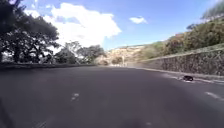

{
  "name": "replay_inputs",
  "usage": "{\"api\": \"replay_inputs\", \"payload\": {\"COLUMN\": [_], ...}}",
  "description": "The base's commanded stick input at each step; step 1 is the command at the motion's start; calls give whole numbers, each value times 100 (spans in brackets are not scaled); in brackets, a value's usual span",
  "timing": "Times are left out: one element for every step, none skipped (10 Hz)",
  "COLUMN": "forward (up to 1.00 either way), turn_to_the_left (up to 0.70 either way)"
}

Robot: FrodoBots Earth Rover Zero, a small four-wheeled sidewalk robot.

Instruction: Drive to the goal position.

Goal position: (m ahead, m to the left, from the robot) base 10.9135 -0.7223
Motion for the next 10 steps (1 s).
{"api": "replay_inputs", "payload": {"forward": [50, 50, 50, 50, 50, 50, 50, 50, 50, 50], "turn_to_the_left": [0, 0, 0, 0, 0, 0, 0, 0, 0, 0]}}
